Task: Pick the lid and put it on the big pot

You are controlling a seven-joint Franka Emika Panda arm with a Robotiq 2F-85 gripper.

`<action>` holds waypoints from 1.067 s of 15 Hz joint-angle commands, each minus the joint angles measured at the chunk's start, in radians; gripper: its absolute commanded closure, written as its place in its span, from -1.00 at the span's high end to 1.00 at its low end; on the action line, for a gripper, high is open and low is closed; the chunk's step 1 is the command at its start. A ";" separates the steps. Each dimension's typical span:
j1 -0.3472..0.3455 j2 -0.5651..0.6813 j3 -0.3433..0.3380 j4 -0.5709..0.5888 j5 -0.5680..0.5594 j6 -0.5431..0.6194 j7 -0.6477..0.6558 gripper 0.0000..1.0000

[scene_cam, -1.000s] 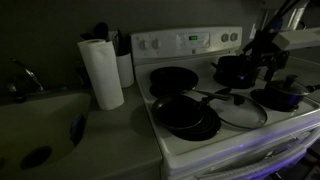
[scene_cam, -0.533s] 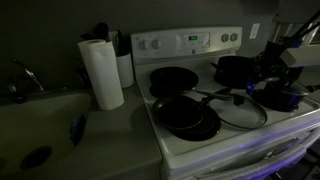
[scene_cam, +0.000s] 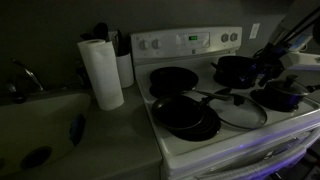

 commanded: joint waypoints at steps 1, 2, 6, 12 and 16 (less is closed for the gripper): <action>0.032 0.157 -0.096 0.058 0.110 0.083 -0.198 1.00; 0.056 0.185 -0.118 0.081 0.161 0.057 -0.244 1.00; 0.069 0.235 -0.080 0.156 0.236 -0.075 -0.241 1.00; 0.027 0.242 0.036 0.204 0.076 -0.256 -0.001 1.00; 0.018 0.229 0.049 0.162 0.042 -0.212 0.047 1.00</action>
